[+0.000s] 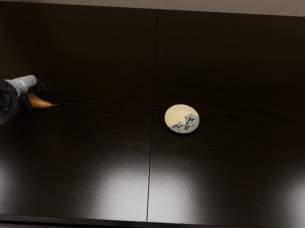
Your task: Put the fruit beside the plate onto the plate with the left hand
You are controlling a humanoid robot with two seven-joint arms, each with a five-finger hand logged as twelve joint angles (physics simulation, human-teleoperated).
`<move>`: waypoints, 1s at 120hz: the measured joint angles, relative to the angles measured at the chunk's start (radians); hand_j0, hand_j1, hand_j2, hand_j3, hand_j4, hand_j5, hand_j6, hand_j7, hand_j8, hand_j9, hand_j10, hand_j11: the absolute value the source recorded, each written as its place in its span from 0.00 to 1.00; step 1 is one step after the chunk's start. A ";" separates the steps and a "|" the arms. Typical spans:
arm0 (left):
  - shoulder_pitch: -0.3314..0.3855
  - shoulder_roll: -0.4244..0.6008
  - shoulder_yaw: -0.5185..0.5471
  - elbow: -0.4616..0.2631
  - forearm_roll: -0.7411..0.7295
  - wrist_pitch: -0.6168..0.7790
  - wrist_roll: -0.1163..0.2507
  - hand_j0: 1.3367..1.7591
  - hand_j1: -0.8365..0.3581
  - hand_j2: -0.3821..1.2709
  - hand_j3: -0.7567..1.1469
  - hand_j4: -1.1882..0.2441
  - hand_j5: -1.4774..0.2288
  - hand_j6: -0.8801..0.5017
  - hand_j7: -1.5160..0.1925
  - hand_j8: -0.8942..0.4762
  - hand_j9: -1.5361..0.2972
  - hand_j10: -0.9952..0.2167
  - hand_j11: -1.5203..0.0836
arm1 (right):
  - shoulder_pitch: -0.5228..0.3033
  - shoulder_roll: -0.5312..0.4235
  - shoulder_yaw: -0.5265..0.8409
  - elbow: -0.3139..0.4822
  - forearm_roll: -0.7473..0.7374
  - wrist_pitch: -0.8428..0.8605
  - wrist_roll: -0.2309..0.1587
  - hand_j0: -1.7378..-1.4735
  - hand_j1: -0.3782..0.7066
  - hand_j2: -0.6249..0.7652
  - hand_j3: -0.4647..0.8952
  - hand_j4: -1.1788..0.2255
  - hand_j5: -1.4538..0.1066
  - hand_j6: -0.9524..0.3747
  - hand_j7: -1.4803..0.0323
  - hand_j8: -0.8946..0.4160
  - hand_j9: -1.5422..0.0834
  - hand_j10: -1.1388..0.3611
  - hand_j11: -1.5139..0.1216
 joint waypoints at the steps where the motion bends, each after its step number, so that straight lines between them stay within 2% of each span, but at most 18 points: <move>1: 0.000 0.000 0.000 0.000 0.000 0.000 0.000 0.76 0.63 0.27 0.40 0.58 0.59 0.38 0.61 0.39 0.58 0.52 0.66 | 0.000 0.000 0.000 0.000 0.000 0.000 0.000 0.30 0.04 0.45 0.34 0.83 0.93 0.71 0.97 0.68 0.94 0.75 0.92; 37: 0.000 0.005 0.004 0.000 -0.008 -0.003 0.000 0.76 0.57 0.28 0.40 0.54 0.55 0.33 0.57 0.35 0.54 0.48 0.61 | 0.000 0.000 0.000 0.000 0.000 0.000 0.000 0.30 0.04 0.45 0.34 0.83 0.93 0.71 0.97 0.68 0.94 0.75 0.92; 120: 0.001 0.006 0.011 0.000 -0.019 -0.004 0.000 0.76 0.50 0.29 0.40 0.49 0.50 0.28 0.52 0.30 0.49 0.42 0.55 | 0.000 0.000 0.000 0.000 0.000 0.000 0.000 0.30 0.04 0.45 0.34 0.83 0.93 0.71 0.97 0.68 0.94 0.75 0.92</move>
